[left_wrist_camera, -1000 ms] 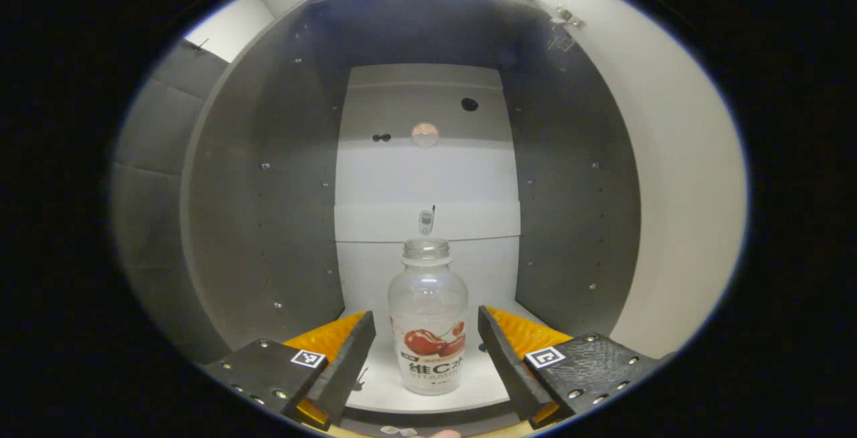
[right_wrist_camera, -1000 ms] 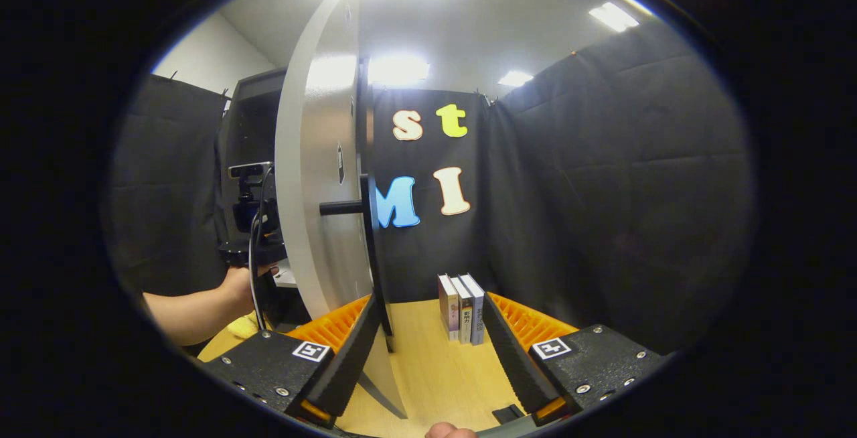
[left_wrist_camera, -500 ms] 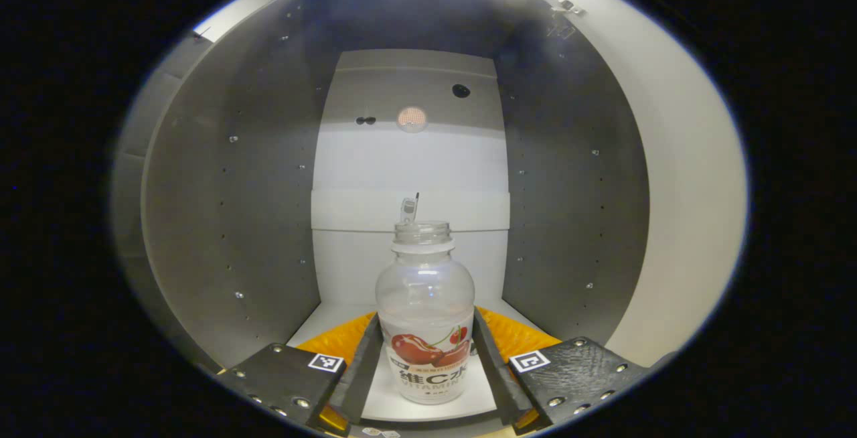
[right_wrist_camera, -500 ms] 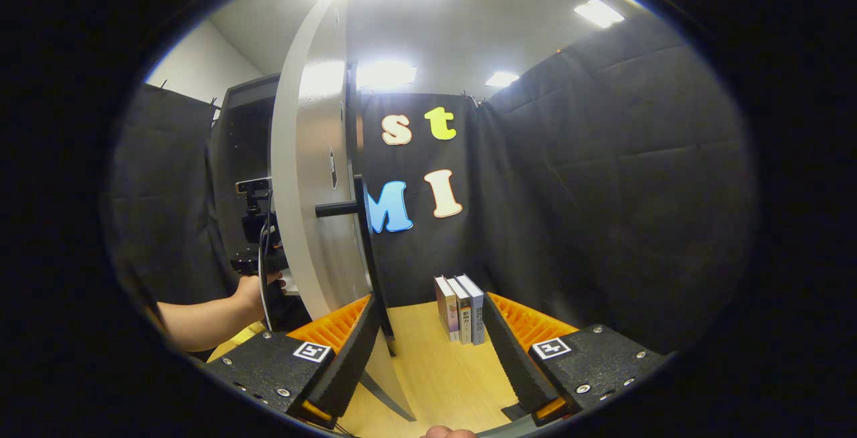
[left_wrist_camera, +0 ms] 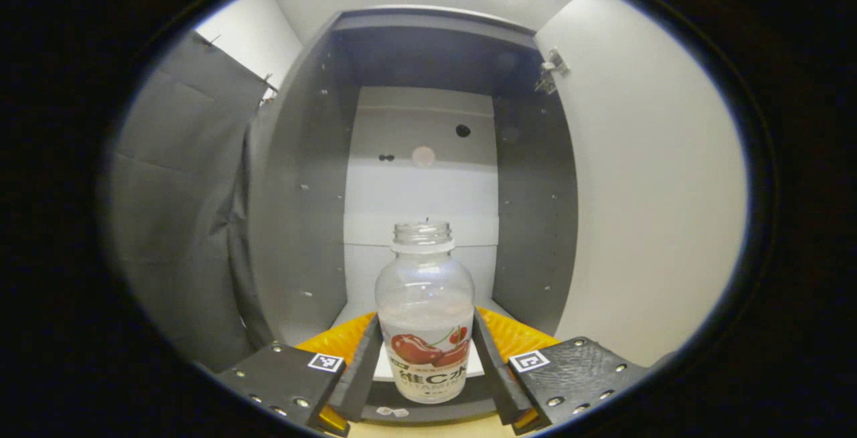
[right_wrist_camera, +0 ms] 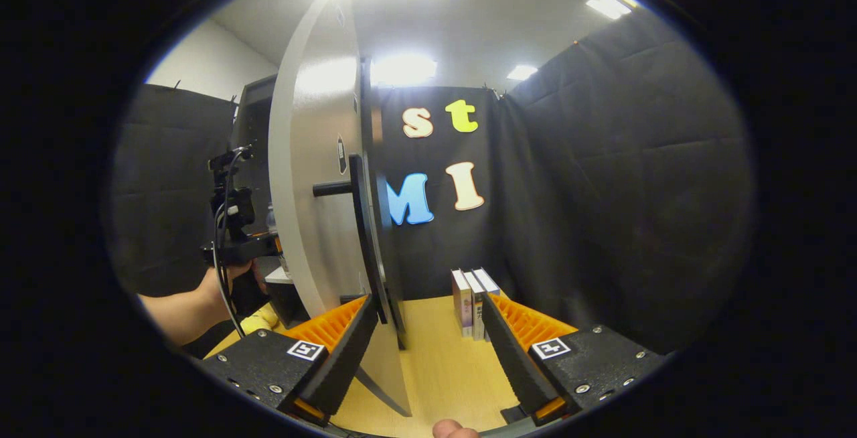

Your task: Open the cabinet door with the right hand, grasp the bottle in the cabinet with the left hand and place it on the coaster, then close the cabinet door with the right hand.

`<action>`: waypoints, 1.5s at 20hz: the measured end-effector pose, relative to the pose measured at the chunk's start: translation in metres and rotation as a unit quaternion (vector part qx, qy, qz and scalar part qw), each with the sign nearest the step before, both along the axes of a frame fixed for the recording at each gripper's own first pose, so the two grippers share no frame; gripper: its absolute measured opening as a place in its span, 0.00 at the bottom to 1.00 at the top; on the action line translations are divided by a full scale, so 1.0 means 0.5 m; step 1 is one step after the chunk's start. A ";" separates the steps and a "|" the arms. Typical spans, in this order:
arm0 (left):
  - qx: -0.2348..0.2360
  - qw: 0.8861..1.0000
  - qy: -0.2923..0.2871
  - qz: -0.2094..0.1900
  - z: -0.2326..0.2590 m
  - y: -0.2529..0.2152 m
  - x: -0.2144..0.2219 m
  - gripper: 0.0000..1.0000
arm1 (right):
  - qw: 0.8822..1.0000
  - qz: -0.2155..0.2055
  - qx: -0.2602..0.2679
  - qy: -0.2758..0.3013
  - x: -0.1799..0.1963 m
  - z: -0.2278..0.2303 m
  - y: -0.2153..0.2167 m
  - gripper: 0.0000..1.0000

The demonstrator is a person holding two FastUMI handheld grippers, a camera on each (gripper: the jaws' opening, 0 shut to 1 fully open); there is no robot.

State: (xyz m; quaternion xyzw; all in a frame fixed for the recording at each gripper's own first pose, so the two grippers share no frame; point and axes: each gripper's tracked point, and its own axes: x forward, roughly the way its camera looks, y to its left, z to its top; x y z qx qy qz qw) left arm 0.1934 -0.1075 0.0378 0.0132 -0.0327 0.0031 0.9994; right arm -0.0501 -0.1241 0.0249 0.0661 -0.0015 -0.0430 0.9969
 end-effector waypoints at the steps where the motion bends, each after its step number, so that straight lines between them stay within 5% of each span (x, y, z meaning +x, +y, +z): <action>1: 0.002 1.000 -0.002 0.011 0.006 0.003 -0.035 0.72 | 1.000 0.004 -0.008 -0.004 -0.005 0.003 -0.018 0.96; 9: 0.006 0.993 -0.067 0.100 0.012 0.080 -0.333 0.72 | 0.998 0.039 0.056 0.011 0.016 -0.065 -0.140 0.94; 14: 0.030 0.989 -0.058 0.131 -0.125 0.103 -0.453 0.74 | 0.999 0.022 0.004 0.042 0.031 -0.151 -0.178 0.94; 18: 0.023 0.989 -0.045 0.139 -0.302 0.116 -0.491 0.73 | 0.997 0.017 -0.071 0.037 0.047 -0.212 -0.175 0.94; 22: 0.059 0.983 -0.031 0.172 -0.472 0.163 -0.507 0.76 | 0.987 0.036 -0.118 0.105 0.056 -0.342 -0.144 0.94; 30: -0.001 0.978 0.016 0.207 -0.722 0.242 -0.498 0.75 | 0.963 0.091 -0.175 0.185 0.045 -0.450 -0.081 0.96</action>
